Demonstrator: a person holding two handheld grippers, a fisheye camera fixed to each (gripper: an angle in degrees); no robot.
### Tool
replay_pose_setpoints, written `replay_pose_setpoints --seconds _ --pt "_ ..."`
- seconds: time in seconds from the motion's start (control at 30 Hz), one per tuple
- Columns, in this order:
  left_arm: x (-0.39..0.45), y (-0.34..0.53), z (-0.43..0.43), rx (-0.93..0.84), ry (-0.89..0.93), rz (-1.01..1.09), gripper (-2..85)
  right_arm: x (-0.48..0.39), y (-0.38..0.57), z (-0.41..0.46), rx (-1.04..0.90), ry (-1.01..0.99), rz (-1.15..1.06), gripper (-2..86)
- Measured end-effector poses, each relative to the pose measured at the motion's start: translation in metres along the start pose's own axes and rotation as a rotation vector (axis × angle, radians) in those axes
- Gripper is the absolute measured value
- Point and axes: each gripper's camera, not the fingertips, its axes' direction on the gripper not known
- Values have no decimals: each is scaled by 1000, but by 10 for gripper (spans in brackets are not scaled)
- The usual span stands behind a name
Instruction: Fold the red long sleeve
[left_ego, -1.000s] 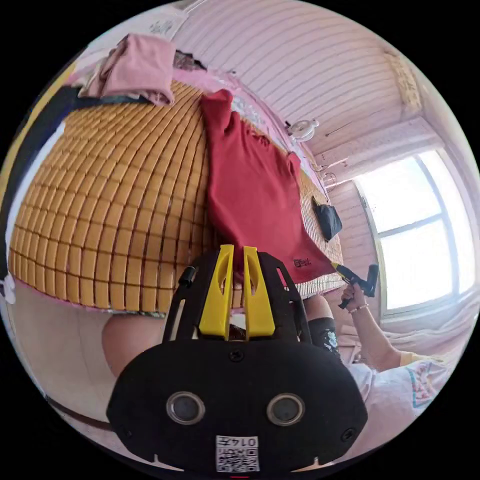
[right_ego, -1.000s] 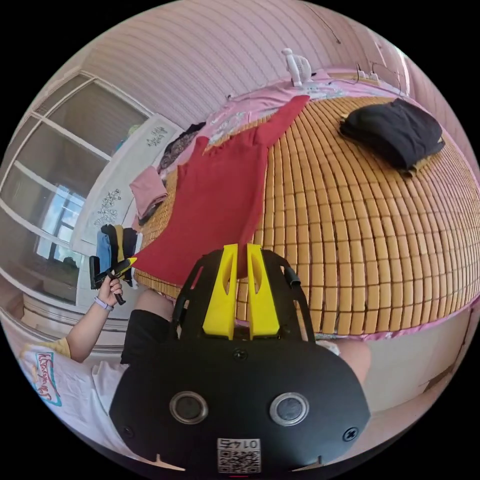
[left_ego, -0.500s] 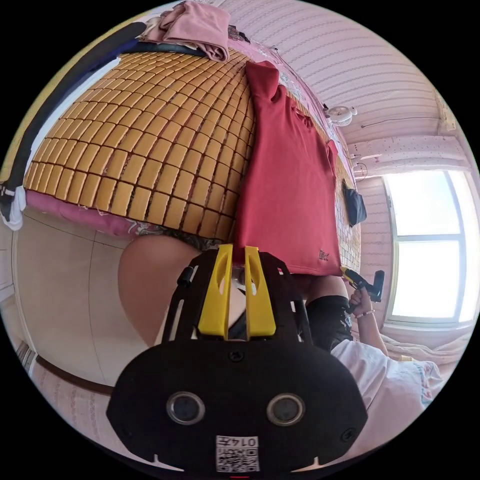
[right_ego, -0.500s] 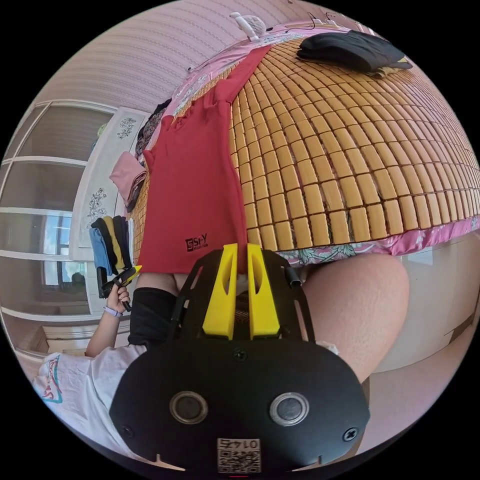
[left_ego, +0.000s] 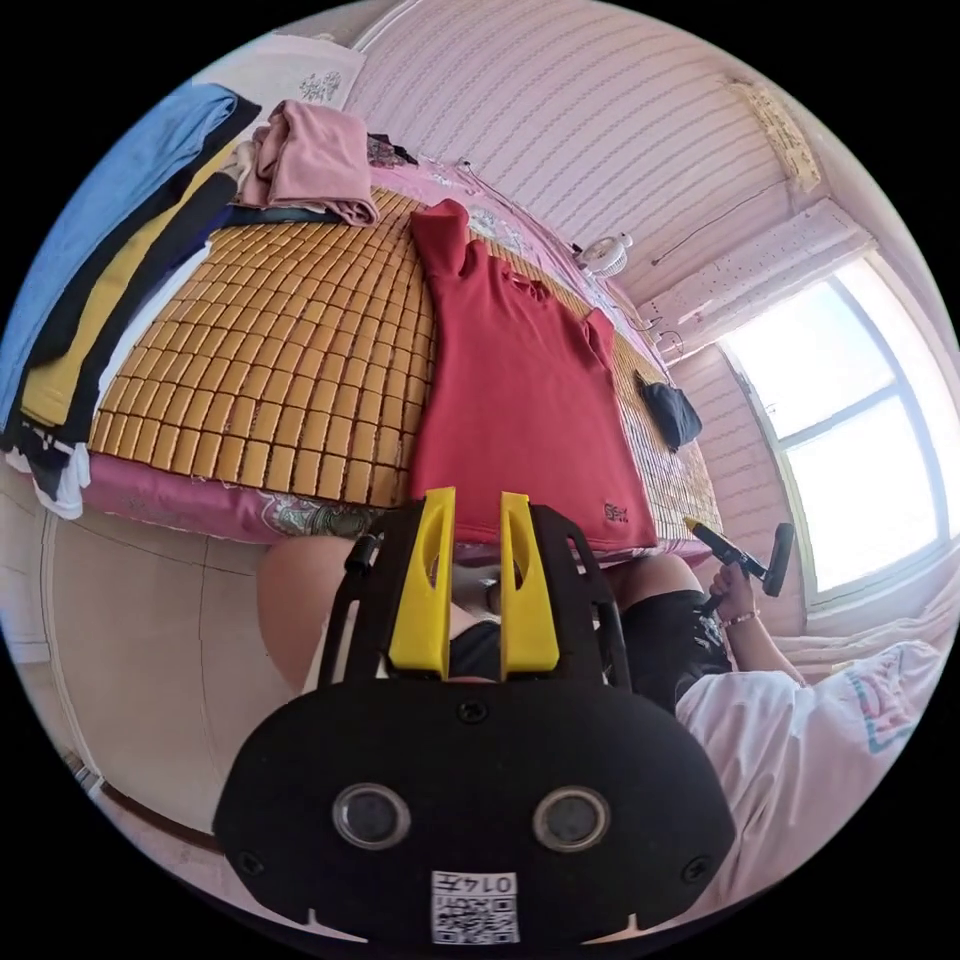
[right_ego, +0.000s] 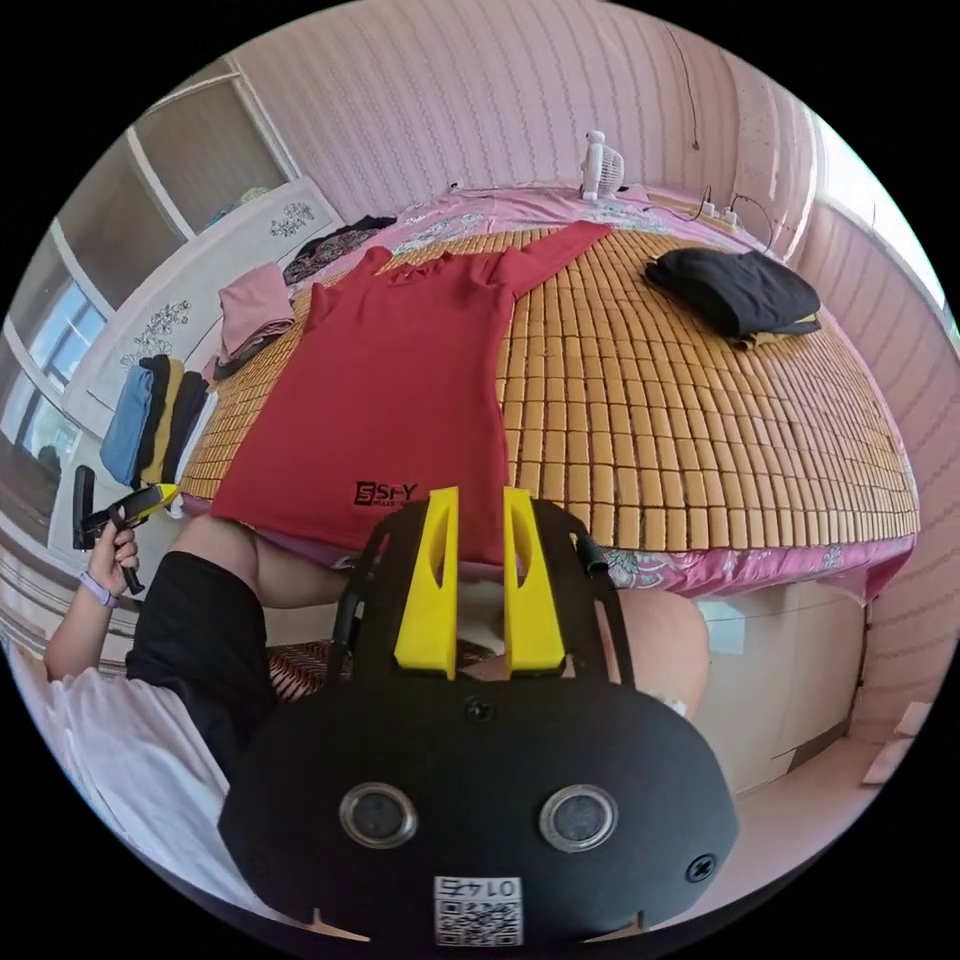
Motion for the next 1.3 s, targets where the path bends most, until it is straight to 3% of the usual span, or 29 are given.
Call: replay_pose_setpoints --seconds 0.1,0.23,0.33,0.47,0.6,0.73,0.83,0.93,1.03,1.17,1.3 --pt "34 -22 3 48 -97 72 72 0 -10 1 39 -16 -9 88" --pt "88 -76 30 91 -107 242 68 23 -49 4 148 -119 -18 102" --pt "118 -124 78 72 -90 331 45 41 -97 15 236 -89 -23 119" --pt "170 -190 164 47 -15 559 -2 51 -174 53 184 15 -90 132" --pt "198 -248 246 -54 -5 611 -8 70 -275 119 80 31 -156 125" --pt "205 -278 320 -225 -47 620 -10 112 -371 187 33 56 -8 123" --pt "204 -293 323 -227 8 581 -10 150 -405 225 -23 68 194 102" --pt "208 -307 329 -240 29 564 -10 173 -405 231 1 -62 331 40" --pt "211 -321 333 -249 56 544 -10 175 -389 194 52 -188 301 27" --pt "215 -341 336 -271 82 428 -10 128 -323 94 111 -31 115 26" --pt "239 -358 332 -334 118 445 -10 92 -203 36 -102 70 193 56"
